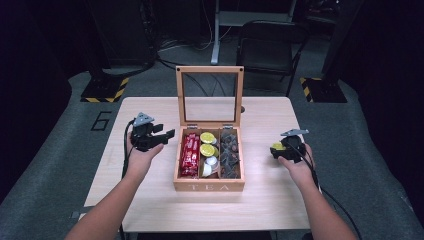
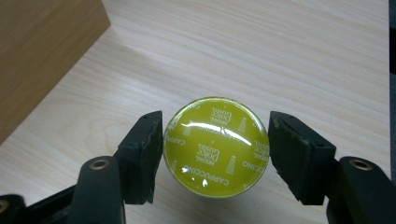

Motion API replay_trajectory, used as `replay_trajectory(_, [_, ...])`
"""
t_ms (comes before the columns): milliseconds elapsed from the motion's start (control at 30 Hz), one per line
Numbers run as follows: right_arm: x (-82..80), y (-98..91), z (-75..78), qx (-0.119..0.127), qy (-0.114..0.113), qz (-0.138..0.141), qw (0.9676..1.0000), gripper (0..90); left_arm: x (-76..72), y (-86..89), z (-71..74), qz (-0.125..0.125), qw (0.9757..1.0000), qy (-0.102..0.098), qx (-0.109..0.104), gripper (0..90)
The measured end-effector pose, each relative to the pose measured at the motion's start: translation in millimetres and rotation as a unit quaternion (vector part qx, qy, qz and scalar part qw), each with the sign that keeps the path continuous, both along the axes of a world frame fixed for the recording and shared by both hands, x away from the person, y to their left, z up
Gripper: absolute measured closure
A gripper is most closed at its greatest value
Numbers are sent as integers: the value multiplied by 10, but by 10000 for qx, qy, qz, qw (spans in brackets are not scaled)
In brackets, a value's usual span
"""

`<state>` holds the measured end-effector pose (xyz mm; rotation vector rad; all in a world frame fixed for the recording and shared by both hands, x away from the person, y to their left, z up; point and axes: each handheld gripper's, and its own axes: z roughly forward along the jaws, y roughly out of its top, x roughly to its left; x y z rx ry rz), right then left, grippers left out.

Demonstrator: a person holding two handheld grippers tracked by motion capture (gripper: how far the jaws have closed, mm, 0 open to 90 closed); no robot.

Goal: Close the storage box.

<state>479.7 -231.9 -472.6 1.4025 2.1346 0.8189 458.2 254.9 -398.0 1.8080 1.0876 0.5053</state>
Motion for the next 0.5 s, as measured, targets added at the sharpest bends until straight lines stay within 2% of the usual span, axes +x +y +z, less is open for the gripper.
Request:
replay_trajectory(133, [4,-45,-44,-19,-10,-163,9999,365,2,-1,-5,8,10000,9,0,428])
replay_trajectory(333, [6,-112,-104,-36,77,-230,9997,365,0,-8,-13,13,10000,7,-1,428])
replay_trajectory(500, [-2,-145,-138,84,143,-321,9993,365,1,-11,-20,14,10000,26,-6,428])
